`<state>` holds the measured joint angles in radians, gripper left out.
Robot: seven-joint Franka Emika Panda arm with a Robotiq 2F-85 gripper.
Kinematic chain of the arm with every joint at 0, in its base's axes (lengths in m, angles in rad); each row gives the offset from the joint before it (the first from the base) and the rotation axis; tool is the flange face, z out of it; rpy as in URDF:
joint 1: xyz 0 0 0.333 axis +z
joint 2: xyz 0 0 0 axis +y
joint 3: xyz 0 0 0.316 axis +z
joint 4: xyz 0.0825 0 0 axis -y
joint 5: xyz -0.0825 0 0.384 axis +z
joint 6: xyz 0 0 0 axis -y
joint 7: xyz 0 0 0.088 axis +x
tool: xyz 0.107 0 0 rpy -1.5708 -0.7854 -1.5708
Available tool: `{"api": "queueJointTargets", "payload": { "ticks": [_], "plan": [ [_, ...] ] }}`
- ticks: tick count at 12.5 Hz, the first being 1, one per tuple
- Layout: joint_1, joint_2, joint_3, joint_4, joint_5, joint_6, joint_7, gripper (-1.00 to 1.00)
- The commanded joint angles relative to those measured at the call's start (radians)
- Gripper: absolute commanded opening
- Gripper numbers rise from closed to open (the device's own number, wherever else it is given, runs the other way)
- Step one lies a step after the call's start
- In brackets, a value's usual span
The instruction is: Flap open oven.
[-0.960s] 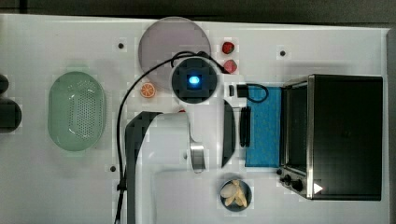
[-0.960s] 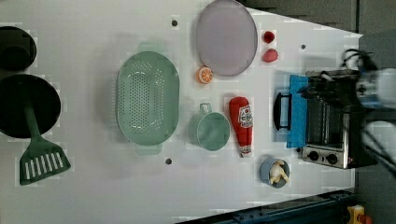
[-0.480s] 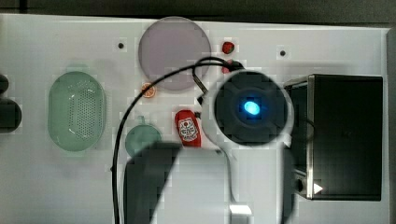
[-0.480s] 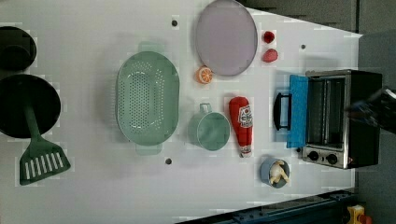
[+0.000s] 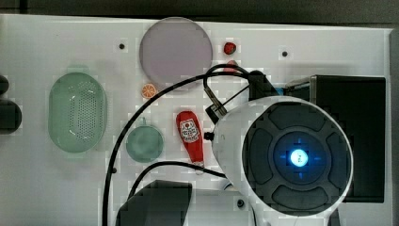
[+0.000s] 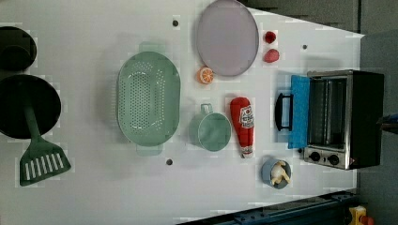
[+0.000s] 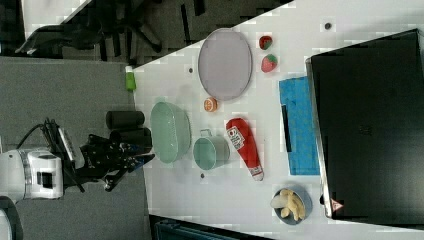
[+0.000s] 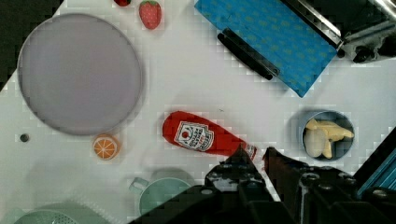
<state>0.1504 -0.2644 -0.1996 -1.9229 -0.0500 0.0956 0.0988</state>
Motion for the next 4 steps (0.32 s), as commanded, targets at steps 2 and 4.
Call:
{"api": "queueJointTargets", "payload": {
  "ticks": [2,4],
  "plan": [
    [0.008,0.037,0.022,-0.010,0.004,-0.023,0.048,-0.65],
    [0.008,0.044,0.021,-0.011,0.004,-0.023,0.048,-0.65]
  ]
}}
